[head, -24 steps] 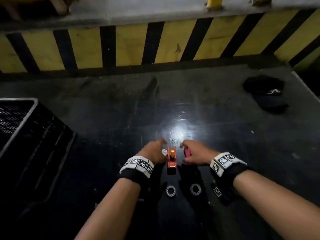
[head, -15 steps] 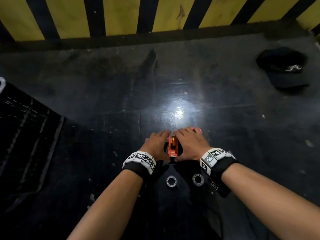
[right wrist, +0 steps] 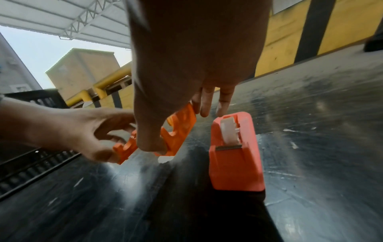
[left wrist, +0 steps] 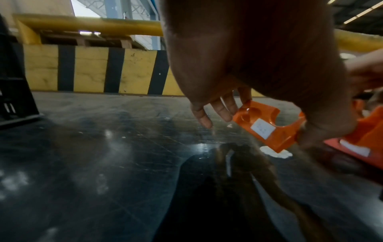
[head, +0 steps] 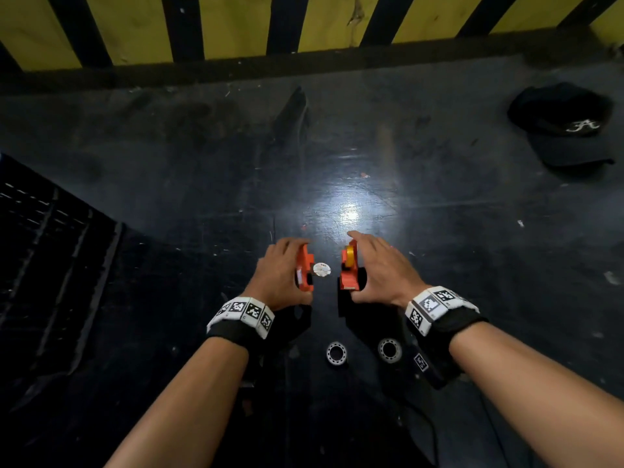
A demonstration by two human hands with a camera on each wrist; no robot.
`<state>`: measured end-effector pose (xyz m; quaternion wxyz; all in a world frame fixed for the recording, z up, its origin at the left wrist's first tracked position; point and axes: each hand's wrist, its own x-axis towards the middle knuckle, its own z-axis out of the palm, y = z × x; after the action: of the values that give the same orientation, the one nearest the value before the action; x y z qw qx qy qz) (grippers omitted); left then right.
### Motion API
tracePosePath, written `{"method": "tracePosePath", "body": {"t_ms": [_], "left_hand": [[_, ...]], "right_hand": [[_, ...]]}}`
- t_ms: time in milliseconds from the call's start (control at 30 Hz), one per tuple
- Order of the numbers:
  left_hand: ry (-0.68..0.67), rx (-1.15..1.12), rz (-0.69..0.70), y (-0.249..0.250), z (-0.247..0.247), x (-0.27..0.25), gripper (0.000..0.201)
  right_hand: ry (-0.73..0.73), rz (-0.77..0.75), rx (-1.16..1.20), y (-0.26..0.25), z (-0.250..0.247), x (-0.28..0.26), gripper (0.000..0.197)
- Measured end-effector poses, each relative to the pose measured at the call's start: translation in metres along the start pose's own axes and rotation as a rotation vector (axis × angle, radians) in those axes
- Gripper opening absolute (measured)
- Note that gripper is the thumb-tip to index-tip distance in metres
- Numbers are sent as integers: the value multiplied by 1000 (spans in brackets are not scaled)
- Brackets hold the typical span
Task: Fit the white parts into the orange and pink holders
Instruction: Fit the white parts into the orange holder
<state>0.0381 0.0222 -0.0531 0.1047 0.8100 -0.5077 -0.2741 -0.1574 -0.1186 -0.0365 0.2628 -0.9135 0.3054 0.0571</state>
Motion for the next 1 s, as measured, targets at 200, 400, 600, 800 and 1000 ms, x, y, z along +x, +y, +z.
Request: {"method": "tracePosePath", "body": {"t_ms": [200, 400, 600, 800, 1000], "left_hand": [[-60, 169, -57, 1, 12, -3, 117], [110, -38, 39, 19, 8, 2, 84], [17, -579, -60, 56, -6, 4, 33], [83, -666, -68, 58, -3, -3, 26], [121, -443, -43, 42, -4, -28, 22]], "right_hand": [[16, -20, 194, 3, 7, -7, 105], [-17, -8, 310, 0, 10, -13, 109], [-7, -1, 361, -6, 10, -16, 117], [-1, 6, 366, -4, 6, -24, 116], [30, 17, 313, -2, -2, -28, 112]]}}
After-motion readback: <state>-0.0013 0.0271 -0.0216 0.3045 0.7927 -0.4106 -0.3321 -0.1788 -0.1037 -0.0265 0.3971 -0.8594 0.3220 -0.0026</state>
